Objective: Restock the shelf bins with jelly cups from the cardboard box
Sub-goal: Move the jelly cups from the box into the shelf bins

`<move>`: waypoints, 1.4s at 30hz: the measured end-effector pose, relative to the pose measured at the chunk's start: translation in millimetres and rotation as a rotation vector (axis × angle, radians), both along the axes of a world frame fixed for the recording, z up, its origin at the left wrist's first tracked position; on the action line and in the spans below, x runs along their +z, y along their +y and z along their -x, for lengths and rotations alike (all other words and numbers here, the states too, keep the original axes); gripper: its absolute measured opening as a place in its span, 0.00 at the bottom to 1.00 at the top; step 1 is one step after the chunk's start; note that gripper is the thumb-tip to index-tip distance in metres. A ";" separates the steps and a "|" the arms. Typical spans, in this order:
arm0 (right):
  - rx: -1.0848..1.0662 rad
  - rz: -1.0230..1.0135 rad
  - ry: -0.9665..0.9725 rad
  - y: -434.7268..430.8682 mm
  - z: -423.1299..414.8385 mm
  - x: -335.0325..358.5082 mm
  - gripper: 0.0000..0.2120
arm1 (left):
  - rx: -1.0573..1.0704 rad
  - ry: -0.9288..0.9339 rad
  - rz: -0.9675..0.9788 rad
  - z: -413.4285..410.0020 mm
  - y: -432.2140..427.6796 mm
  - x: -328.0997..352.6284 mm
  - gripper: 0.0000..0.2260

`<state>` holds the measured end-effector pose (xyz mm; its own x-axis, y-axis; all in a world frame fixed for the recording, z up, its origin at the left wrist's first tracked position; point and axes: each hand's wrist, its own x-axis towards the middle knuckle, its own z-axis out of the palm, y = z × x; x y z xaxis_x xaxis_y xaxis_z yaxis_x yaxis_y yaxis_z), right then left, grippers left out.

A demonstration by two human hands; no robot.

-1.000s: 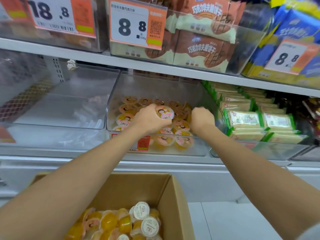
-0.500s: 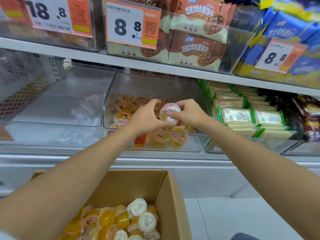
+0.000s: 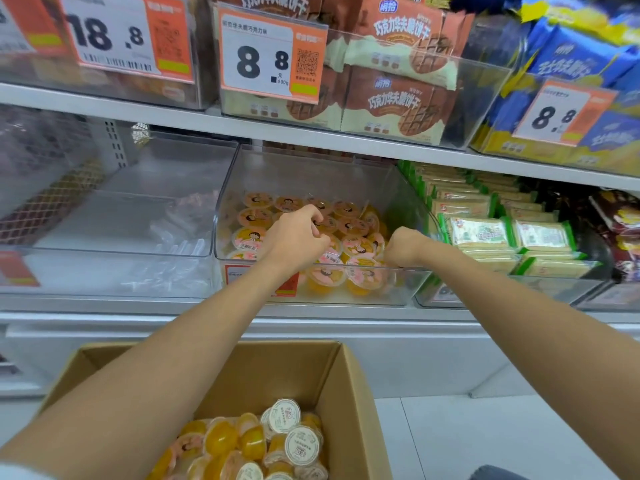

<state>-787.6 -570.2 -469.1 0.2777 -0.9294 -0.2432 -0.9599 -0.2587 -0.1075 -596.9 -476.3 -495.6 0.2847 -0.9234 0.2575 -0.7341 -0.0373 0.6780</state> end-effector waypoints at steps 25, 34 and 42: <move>0.319 -0.377 -0.190 222.5 -76.2 -231.3 0.17 | 0.032 -0.335 -0.979 -112.8 250.8 -209.9 0.07; 0.530 -0.520 0.002 234.2 -128.6 -342.1 0.33 | 0.343 0.035 -0.945 -147.2 256.2 -316.8 0.30; 1.020 -0.186 0.342 244.0 -143.3 -358.7 0.31 | 0.567 0.353 -0.889 -162.5 206.6 -347.6 0.39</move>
